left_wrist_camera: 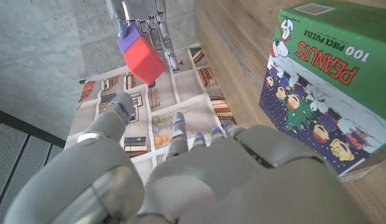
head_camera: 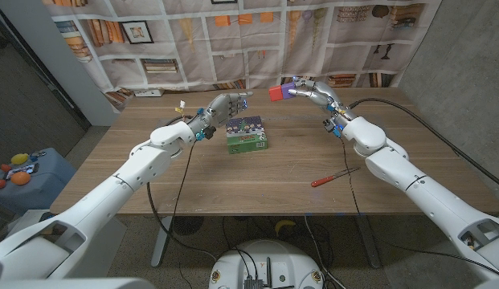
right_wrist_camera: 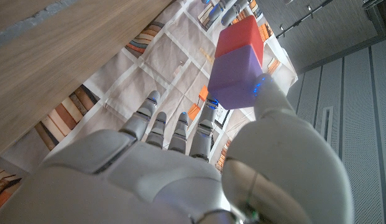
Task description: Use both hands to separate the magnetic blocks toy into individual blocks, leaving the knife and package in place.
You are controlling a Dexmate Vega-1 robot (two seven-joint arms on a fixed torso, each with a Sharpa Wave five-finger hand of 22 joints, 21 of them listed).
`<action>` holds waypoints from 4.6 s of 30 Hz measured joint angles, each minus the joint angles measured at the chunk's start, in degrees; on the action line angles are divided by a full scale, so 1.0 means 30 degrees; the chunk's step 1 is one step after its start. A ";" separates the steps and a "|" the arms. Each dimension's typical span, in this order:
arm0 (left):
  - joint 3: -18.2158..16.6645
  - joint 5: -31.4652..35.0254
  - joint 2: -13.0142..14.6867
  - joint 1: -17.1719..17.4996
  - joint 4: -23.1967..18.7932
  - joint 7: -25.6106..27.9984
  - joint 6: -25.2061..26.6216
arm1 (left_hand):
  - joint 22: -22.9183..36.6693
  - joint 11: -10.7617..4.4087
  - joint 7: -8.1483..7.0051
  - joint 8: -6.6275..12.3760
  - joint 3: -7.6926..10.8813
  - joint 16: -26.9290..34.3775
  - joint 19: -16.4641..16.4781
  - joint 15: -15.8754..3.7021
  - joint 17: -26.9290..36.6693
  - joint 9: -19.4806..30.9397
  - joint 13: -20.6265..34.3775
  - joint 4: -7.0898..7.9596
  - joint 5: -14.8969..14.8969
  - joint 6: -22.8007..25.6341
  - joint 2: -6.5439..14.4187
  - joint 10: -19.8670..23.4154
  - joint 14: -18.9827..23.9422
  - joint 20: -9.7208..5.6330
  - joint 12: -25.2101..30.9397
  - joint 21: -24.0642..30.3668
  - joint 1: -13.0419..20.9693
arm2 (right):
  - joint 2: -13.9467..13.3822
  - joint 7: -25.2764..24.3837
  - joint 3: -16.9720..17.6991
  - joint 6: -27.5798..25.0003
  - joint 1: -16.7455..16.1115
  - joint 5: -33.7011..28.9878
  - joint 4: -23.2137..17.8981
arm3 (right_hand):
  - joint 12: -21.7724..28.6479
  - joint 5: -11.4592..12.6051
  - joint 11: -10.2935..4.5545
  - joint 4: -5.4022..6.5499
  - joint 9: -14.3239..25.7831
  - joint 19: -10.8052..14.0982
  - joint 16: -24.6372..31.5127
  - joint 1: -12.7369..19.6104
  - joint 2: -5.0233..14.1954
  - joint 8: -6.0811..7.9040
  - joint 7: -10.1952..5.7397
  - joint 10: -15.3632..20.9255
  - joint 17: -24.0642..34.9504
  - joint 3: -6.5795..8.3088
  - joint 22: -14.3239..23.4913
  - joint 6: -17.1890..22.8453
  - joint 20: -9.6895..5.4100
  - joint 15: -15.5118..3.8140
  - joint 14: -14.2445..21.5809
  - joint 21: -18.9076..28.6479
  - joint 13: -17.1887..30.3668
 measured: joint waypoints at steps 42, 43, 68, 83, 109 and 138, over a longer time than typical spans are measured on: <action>0.1568 0.0370 -0.2081 -0.2946 0.3622 -0.3824 -0.0314 | -0.0003 0.1052 0.0832 -0.0203 -0.0241 0.0224 0.0068 0.0441 -0.0004 0.0093 -0.0001 0.0132 -0.0152 -0.0954 -0.0926 -0.0038 -0.0035 0.0893 0.0168 0.0274 0.0760 | 0.0904 0.0566 -0.0449 0.1128 0.0527 0.0266 0.1247 | -0.0283 0.0077 0.0000 0.0104 -0.0175 -0.0001 0.0000 0.0180 -0.0177 0.0000 0.0073 -0.0002 0.0179 -0.0263 -0.0001 0.0074 0.0000 0.0069 -0.0209 -0.0089 -0.0004; 0.1575 0.0402 -0.2101 -0.2947 0.3622 -0.3754 -0.0322 | -0.0004 0.1052 0.0856 -0.0151 -0.0241 0.0224 0.0037 0.0442 -0.0005 0.0093 -0.0001 0.0131 -0.0152 -0.0907 -0.0926 -0.0038 -0.0036 0.0923 0.0195 0.0355 0.0761 | 0.0905 0.0560 -0.0450 0.1128 0.0529 0.0260 0.1247 | -0.0283 0.0077 0.0000 0.0104 -0.0176 -0.0001 0.0000 0.0180 -0.0177 0.0000 0.0073 -0.0002 0.0179 -0.0263 -0.0001 0.0073 0.0000 0.0070 -0.0209 -0.0089 -0.0004; 0.1793 0.1043 -0.2639 -0.2559 0.2826 -0.1396 0.0136 | -0.0004 0.0692 0.0812 0.0900 -0.0101 0.0445 0.0066 0.0125 -0.0006 0.0127 -0.0002 0.0115 -0.0149 0.2550 -0.1000 0.0456 -0.0068 0.1094 0.0741 0.0569 0.2309 | 0.0956 0.0223 -0.0474 0.1130 0.0522 -0.0039 0.1076 | -0.0282 0.0058 0.0000 0.0156 -0.0381 -0.0001 0.0000 0.0181 -0.0176 0.0001 0.0068 -0.0003 0.0177 -0.0318 -0.0001 0.0069 0.0000 0.0070 -0.0207 -0.0075 -0.0007; 0.1839 0.1426 -0.2899 -0.2052 0.2244 -0.0056 -0.0147 | -0.0005 0.0088 0.0224 0.1181 -0.0102 0.0445 0.0104 -0.0045 -0.0007 0.0179 -0.0028 0.0113 -0.0141 0.3598 -0.1168 0.1341 -0.0105 0.0913 0.0741 0.0569 0.3028 | 0.0804 0.0116 -0.0411 0.1099 0.0290 -0.0109 0.0766 | -0.0282 0.0018 0.0000 0.0134 -0.0381 -0.0001 0.0000 0.0181 -0.0176 0.0001 0.0067 -0.0003 0.0243 -0.0341 -0.0001 0.0067 0.0000 0.0070 -0.0206 -0.0074 -0.0008; 0.1560 0.1705 -0.3679 -0.1116 0.1968 0.1619 -0.1858 | -0.0005 -0.0953 -0.0820 0.1647 -0.0104 0.0577 0.1027 -0.0851 -0.0006 0.0179 -0.0045 0.0111 -0.0137 0.5885 -0.1506 0.2830 0.0782 0.0070 0.0740 0.0568 0.4577 | 0.0543 -0.0099 -0.0184 0.0867 -0.0146 -0.0028 0.0301 | -0.0281 0.0076 -0.0001 0.0161 -0.0435 -0.0002 0.0000 0.0181 -0.0176 0.0001 0.0066 -0.0003 0.0266 -0.0472 -0.0001 0.0066 0.0000 0.0070 -0.0206 -0.0074 -0.0009; 0.1506 0.1973 -0.4243 -0.0852 0.1890 0.3316 -0.1942 | -0.0006 -0.1851 -0.0794 0.3403 -0.0855 0.0446 0.3358 -0.1611 -0.0050 0.0242 -0.0041 0.0108 -0.0155 1.0898 -0.1498 0.5329 0.2703 -0.0483 0.0740 0.0568 0.6530 | 0.0716 -0.0271 -0.0164 0.1003 -0.0168 -0.0031 0.0570 | -0.0443 0.0150 0.0000 0.0105 -0.0538 0.0105 0.0000 0.0182 -0.0176 0.0003 0.0139 -0.0003 0.0357 -0.0528 -0.0001 0.0139 -0.0106 0.0070 -0.0206 -0.0073 -0.0009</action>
